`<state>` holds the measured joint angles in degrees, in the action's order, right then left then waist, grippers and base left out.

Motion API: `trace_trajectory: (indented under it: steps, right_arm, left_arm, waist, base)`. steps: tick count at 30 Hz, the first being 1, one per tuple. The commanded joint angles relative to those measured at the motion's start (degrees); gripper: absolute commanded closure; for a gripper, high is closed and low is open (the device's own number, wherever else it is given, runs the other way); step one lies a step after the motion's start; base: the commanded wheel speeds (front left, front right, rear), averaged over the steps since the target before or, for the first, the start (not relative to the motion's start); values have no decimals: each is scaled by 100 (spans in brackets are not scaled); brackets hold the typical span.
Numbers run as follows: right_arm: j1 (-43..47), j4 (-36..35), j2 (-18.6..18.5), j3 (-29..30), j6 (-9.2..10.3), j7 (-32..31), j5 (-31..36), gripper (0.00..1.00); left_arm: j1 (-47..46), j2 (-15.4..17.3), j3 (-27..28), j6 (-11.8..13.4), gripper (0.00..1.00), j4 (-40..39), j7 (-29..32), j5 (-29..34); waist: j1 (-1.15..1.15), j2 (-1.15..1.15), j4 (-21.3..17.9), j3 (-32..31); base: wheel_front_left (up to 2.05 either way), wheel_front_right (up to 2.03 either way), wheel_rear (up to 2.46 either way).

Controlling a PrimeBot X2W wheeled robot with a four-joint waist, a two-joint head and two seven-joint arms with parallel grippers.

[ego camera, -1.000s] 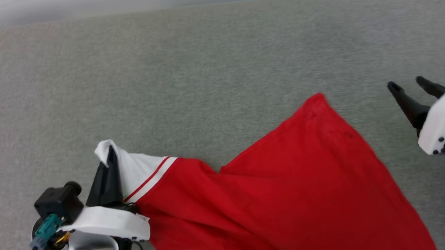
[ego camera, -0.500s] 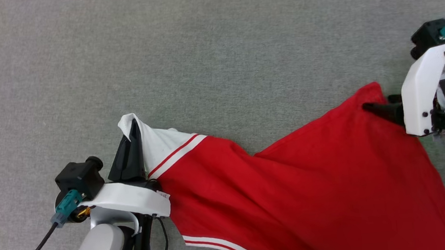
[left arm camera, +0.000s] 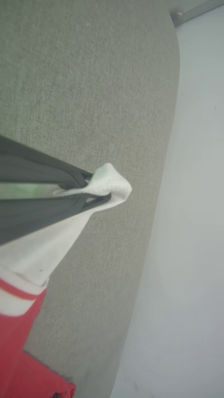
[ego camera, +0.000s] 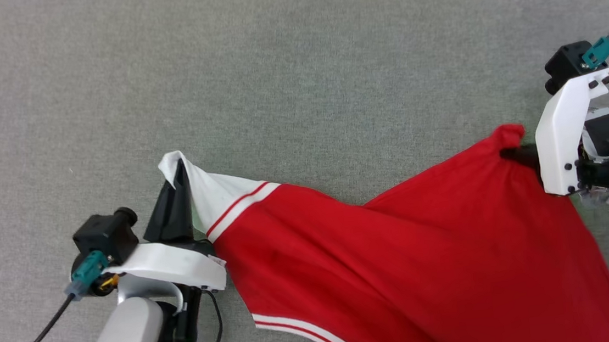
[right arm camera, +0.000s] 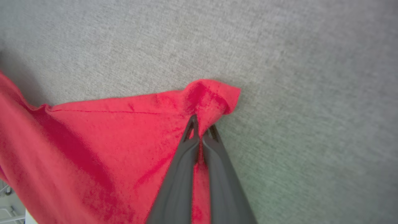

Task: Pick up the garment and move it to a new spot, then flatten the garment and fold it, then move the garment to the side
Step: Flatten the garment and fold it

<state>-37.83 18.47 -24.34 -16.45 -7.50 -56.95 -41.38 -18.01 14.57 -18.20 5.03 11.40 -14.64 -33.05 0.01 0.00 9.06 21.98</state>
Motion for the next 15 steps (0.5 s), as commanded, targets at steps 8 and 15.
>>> trace_trajectory:
  steps: [8, 15]
  right_arm:
    - [-456, 255, -154, -110, 2, 1239, 231, 100]
    - [-864, 894, 58, -13, 3, 2097, 767, 100]
  left_arm:
    - [-583, 381, 189, -146, 100, 113, 229, -84]
    - [-1549, 587, 258, -305, 100, 627, 587, -111]
  waist:
    - [-1, 0, -251, -794]
    - [-1, 0, -637, -1410]
  base:
    - [0, 0, 0]
    - [0, 0, 0]
